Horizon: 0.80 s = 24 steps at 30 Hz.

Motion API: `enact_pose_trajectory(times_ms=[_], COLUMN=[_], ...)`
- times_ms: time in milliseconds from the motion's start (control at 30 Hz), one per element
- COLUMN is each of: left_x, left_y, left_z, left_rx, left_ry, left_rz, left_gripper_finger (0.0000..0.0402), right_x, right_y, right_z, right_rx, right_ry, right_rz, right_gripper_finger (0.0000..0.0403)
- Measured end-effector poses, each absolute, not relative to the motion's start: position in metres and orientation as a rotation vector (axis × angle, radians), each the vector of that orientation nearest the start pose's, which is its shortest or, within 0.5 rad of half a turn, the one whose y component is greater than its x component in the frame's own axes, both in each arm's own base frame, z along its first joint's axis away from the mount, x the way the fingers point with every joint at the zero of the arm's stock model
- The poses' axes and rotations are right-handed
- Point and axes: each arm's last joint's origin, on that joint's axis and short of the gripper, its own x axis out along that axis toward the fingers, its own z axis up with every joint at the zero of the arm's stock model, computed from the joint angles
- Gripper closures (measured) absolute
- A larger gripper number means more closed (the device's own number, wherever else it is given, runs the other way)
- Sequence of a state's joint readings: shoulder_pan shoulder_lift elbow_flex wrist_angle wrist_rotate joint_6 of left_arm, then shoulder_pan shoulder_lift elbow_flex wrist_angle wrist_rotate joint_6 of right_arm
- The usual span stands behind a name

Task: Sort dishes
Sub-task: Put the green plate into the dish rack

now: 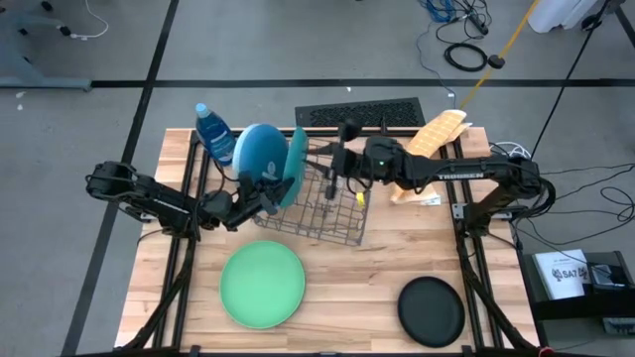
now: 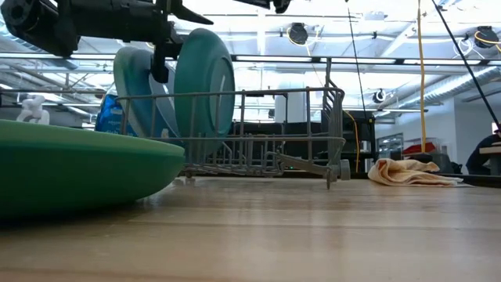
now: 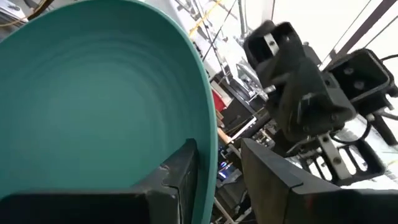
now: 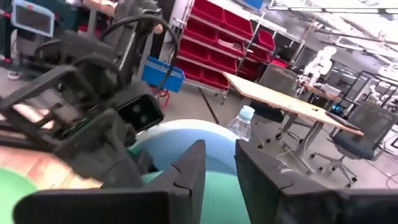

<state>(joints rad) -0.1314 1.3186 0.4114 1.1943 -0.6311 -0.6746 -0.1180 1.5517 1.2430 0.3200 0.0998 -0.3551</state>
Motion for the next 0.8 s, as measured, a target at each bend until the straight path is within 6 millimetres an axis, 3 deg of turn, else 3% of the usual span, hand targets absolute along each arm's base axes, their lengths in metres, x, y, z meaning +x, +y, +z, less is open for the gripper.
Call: enact_pose_trajectory(times_ms=[233, 367, 633, 800], left_x=[0.24, 0.24, 0.239, 0.239], left_y=[-0.015, -0.017, -0.016, -0.017], left_z=[0.229, 0.23, 0.231, 0.233], left_rx=[-0.765, -0.767, -0.743, -0.733], left_ry=[-0.429, -0.429, -0.436, -0.449], left_rz=[0.375, 0.362, 0.357, 0.336], left_gripper_finger=[0.0278, 0.0278, 0.0278, 0.025], right_x=[0.404, 0.421, 0.43, 0.429], right_y=[-0.057, -0.059, -0.065, -0.065], right_z=[0.33, 0.335, 0.326, 0.325], right_rx=[-0.357, -0.367, -0.34, -0.336], right_ry=[0.108, 0.088, 0.231, 0.249], right_rz=[-0.217, -0.22, -0.204, -0.203], right_gripper_finger=[0.0299, 0.0296, 0.0296, 0.0296])
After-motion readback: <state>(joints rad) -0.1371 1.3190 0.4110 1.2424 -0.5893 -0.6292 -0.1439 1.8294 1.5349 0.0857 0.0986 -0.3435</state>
